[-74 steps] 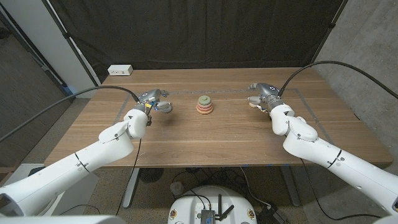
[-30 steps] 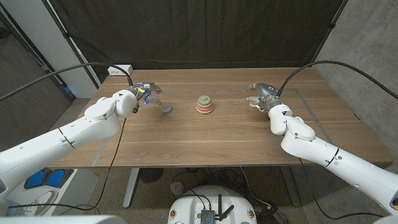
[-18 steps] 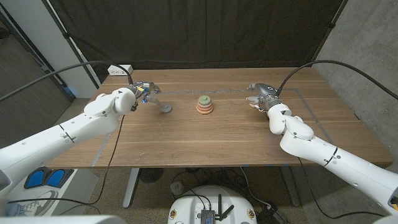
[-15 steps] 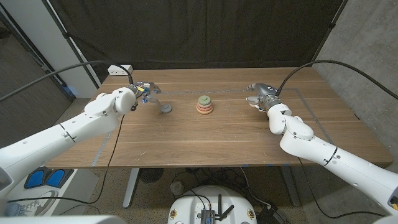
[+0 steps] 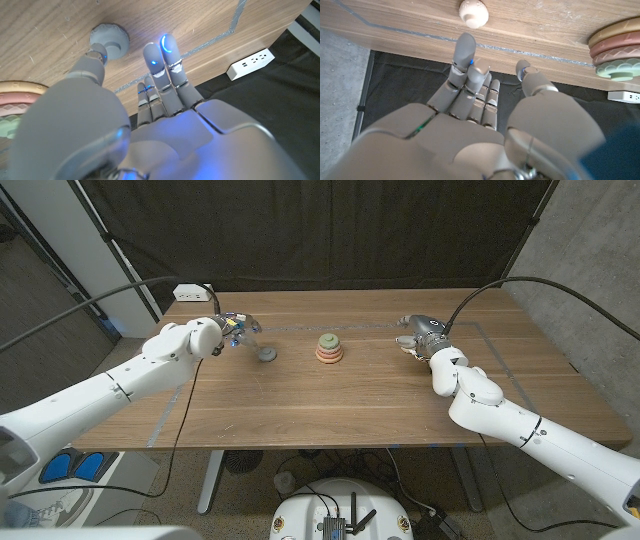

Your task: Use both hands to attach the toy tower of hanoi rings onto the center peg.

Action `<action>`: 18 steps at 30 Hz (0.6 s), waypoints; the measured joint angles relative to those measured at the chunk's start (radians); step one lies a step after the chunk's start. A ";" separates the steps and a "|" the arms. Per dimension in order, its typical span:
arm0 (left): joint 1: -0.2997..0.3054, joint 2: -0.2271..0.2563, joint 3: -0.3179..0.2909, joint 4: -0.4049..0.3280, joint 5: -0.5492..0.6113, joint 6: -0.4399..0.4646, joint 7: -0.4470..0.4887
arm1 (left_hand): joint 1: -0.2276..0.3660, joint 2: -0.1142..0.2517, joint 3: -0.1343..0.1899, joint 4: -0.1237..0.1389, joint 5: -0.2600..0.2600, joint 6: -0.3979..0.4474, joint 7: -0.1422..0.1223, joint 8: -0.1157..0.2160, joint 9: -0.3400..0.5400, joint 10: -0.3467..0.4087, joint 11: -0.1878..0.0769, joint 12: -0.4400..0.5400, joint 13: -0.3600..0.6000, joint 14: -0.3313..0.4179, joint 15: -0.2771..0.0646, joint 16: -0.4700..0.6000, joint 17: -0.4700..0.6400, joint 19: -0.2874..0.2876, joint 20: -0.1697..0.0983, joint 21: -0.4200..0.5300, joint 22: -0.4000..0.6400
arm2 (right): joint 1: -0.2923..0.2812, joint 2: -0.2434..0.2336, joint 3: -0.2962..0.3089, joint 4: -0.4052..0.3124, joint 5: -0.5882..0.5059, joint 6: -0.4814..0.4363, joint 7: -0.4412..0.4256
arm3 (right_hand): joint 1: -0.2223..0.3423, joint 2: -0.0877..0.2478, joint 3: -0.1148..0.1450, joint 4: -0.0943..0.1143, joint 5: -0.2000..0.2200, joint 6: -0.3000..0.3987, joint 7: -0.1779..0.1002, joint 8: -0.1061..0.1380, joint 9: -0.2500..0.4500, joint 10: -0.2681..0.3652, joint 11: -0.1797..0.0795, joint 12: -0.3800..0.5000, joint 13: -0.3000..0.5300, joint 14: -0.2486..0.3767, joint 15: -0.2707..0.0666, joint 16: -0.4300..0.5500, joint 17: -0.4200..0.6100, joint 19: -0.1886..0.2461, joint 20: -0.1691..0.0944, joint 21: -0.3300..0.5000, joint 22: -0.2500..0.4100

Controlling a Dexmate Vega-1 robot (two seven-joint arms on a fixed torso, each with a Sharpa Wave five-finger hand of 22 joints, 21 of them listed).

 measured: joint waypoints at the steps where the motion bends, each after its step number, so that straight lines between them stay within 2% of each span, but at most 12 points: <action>1: -0.006 -0.005 0.004 0.011 0.007 -0.009 -0.005 | 0.000 0.000 -0.001 -0.002 0.000 0.000 0.000 0.000 0.000 0.000 0.000 0.000 0.000 0.000 0.000 0.000 0.000 0.000 0.000 0.000 0.000 | 0.000 0.000 -0.001 -0.002 -0.001 -0.004 0.001 | 0.000 0.000 0.000 0.000 0.000 0.000 0.000 0.000 0.000 0.004 -0.003 0.000 0.000 0.000 0.000 0.000 0.000 0.000 0.000 0.000 0.000; 18: -0.042 -0.057 0.037 0.102 0.066 -0.092 -0.034 | 0.000 0.000 -0.007 -0.007 0.000 -0.005 -0.005 0.000 -0.005 -0.003 -0.003 0.000 -0.016 0.000 0.000 0.000 -0.006 0.000 0.000 0.000 -0.003 | 0.006 0.000 -0.012 -0.014 -0.008 -0.035 0.009 | 0.000 0.000 -0.007 0.001 0.004 0.000 0.000 0.004 0.009 0.007 -0.007 0.000 0.000 0.000 0.000 -0.004 0.003 -0.006 0.006 0.000 -0.001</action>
